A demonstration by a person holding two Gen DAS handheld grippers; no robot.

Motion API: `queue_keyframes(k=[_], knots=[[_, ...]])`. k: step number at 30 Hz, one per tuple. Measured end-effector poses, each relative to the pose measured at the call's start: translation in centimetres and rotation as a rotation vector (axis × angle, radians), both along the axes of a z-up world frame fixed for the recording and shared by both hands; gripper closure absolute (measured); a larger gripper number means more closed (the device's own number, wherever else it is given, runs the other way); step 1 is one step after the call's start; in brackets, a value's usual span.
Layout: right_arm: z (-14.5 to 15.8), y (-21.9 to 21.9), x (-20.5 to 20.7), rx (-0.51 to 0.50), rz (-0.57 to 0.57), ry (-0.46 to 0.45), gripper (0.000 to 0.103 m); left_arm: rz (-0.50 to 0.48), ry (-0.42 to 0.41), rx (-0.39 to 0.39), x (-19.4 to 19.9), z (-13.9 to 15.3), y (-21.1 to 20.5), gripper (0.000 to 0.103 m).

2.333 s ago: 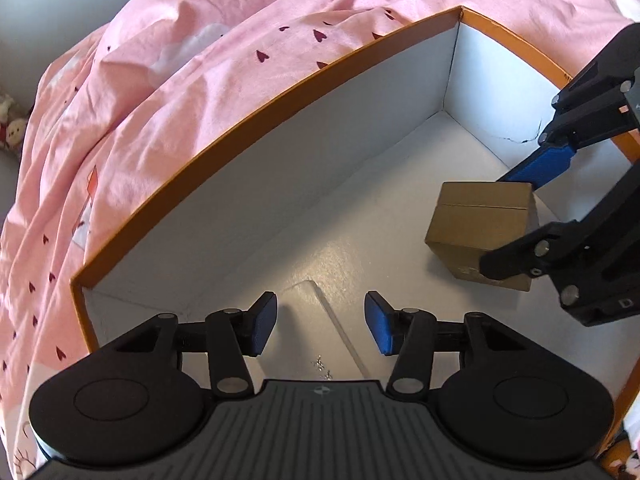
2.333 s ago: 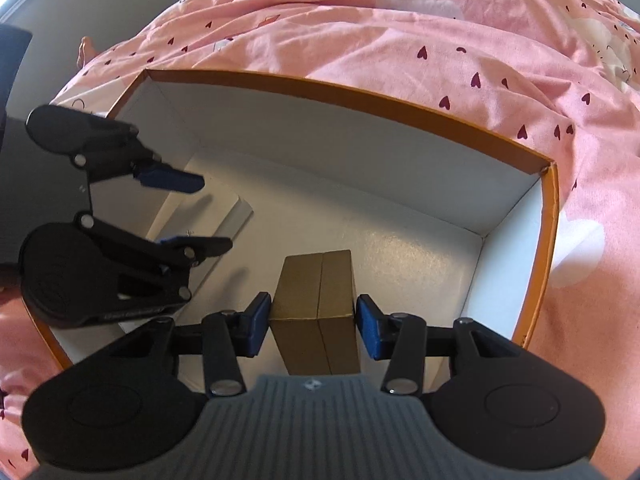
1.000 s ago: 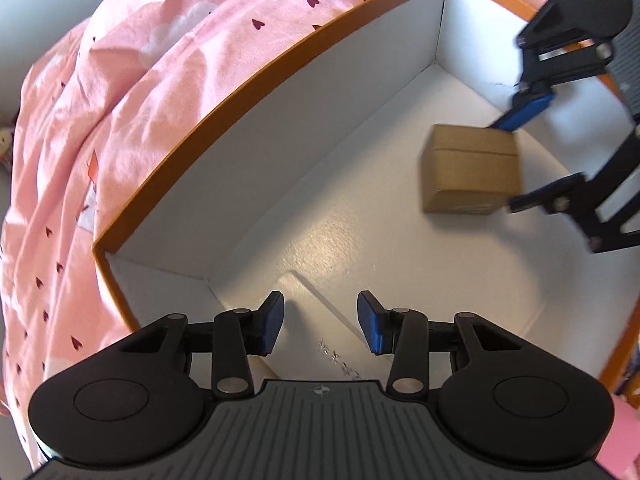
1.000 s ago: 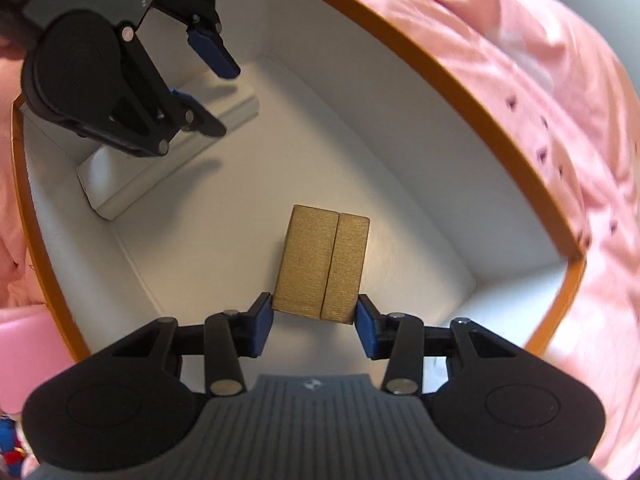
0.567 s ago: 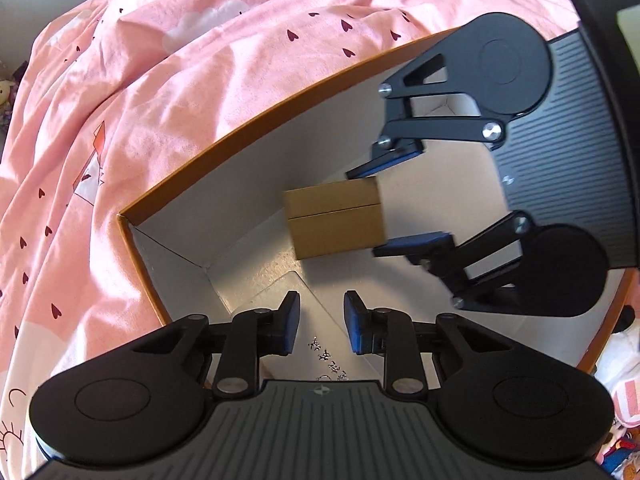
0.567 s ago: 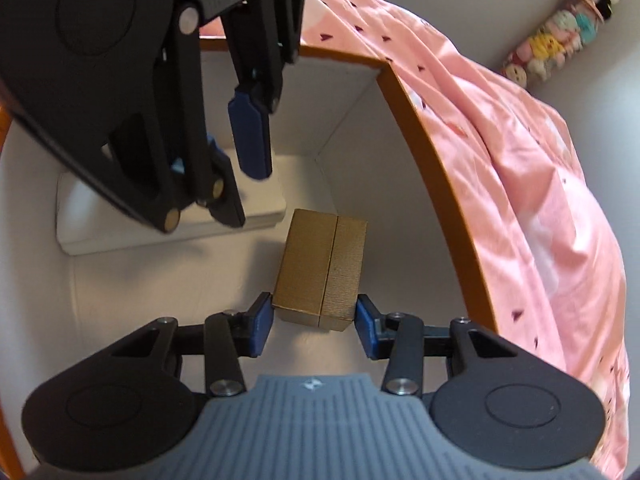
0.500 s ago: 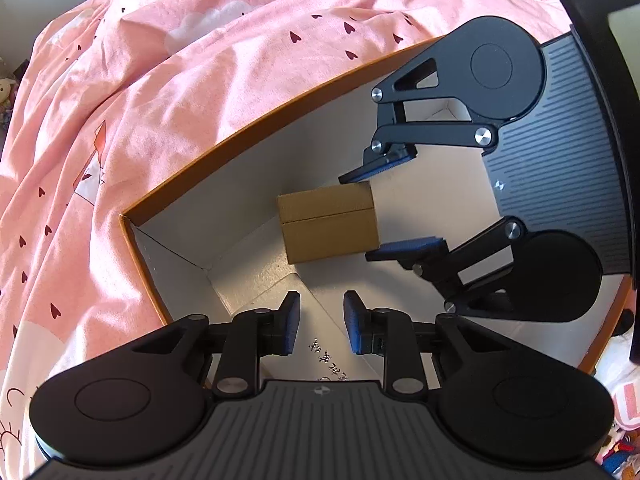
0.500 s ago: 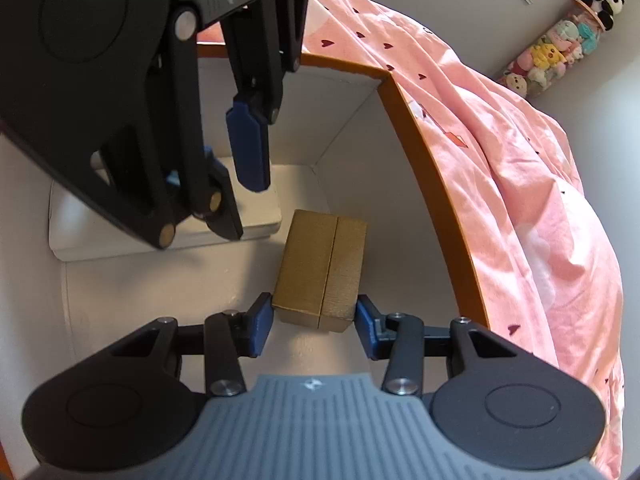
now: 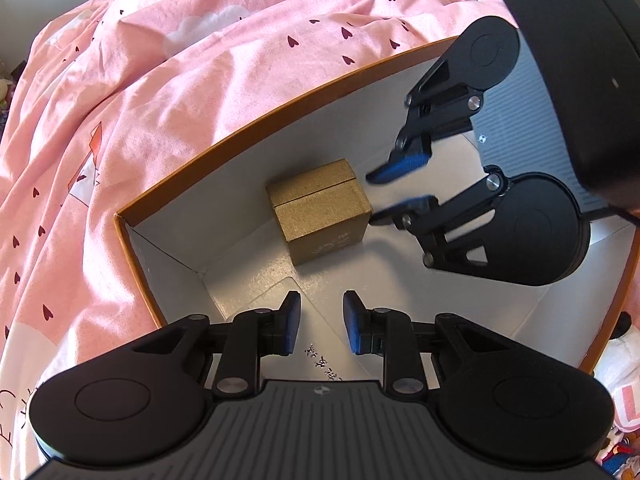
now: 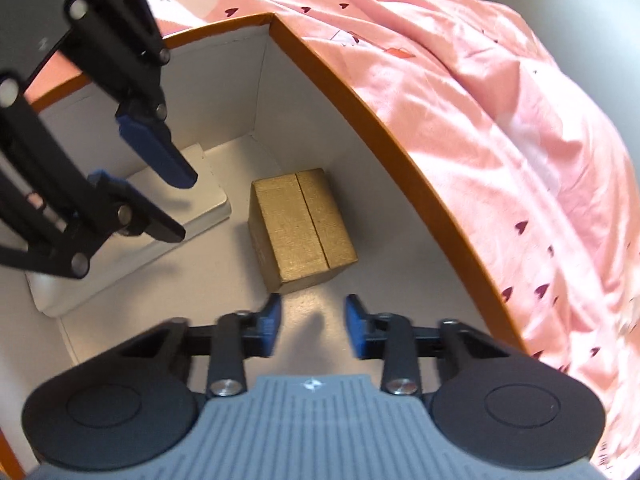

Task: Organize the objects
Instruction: 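Lift both tools up out of the orange box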

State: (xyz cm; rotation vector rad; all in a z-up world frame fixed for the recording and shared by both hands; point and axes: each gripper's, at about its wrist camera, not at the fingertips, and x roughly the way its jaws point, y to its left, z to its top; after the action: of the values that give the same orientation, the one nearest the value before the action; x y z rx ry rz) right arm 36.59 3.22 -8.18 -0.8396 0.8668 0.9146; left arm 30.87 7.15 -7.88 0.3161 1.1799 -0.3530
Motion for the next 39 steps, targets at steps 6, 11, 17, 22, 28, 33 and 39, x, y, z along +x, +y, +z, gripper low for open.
queue_keyframes(k=[6,11,17,22,28,33,39], knots=[[0.2,1.2,0.0,0.05,0.031,0.006,0.098,-0.009,-0.007,-0.005,0.0,0.1,0.0,0.072],[0.4,2.6,-0.2,0.081,0.051,-0.023,0.103,-0.016,-0.011,-0.016,0.0,0.2,0.2,0.072],[0.8,4.0,0.5,0.145,0.04,0.016,0.103,-0.029,-0.017,-0.014,-0.1,0.2,0.1,0.072],[0.5,3.3,-0.2,0.206,0.031,0.054,0.103,-0.031,-0.018,-0.009,-0.1,0.1,-0.2,0.072],[1.2,2.4,-0.1,0.217,0.008,0.073,0.103,-0.006,-0.018,-0.021,0.0,0.4,-0.6,0.072],[2.4,0.6,-0.9,0.223,-0.01,0.052,0.103,0.022,-0.044,-0.057,-0.9,1.9,-1.2,0.072],[5.5,-3.6,-3.6,0.287,-0.109,0.007,0.095,0.069,-0.116,-0.151,-4.1,5.1,-2.2,0.069]])
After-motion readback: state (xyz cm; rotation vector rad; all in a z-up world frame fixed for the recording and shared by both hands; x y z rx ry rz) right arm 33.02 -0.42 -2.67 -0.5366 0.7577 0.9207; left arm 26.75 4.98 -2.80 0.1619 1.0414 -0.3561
